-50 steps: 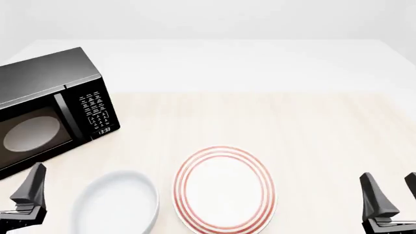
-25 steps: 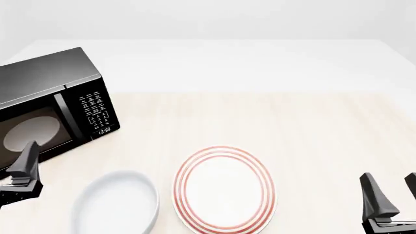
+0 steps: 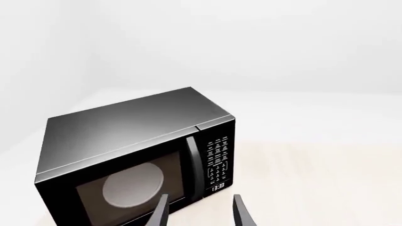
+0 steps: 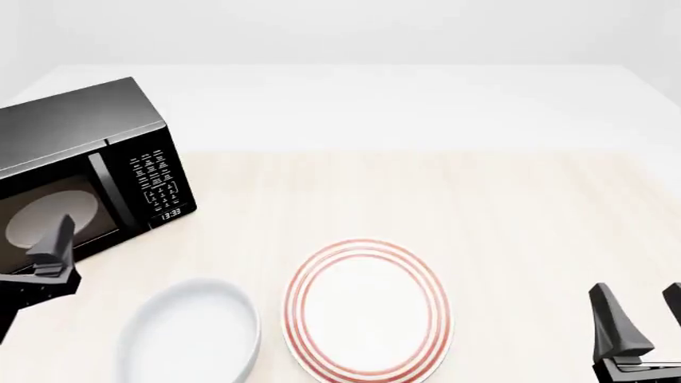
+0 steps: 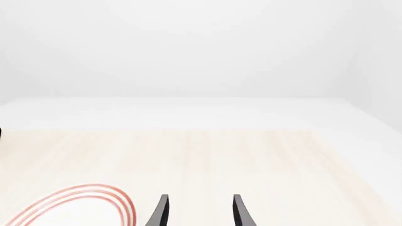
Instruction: Open the microwave.
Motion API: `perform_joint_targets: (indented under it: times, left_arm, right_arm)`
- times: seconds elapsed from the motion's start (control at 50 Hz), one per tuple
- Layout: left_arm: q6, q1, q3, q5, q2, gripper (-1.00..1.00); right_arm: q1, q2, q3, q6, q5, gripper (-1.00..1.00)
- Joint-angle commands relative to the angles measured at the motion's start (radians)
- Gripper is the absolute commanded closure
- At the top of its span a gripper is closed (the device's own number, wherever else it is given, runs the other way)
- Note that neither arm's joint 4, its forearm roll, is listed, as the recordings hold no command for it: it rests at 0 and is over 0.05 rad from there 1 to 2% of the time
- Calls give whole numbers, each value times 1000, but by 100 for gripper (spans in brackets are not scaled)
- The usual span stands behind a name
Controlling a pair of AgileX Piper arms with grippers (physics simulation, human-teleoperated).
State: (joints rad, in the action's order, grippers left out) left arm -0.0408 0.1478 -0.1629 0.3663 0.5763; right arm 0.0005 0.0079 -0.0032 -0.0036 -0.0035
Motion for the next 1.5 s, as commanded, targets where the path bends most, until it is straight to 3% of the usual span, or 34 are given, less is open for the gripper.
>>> perform_joint_targets:
  times: [0.02,0.28,0.9,1.5]
  left_arm:
    - [5,-8,-5,104,132,-100]
    - [22,-4,-36,283,353,-100]
    - [22,8,-82,495,671,-100]
    - [29,18,-114,660,855,-100]
  right_arm:
    - [0,0,0,0,0,-100]
    - [0,5,0,0,-5,-100]
    - [0,4,0,0,-4,-100]
    - [0,4,0,0,-4,-100]
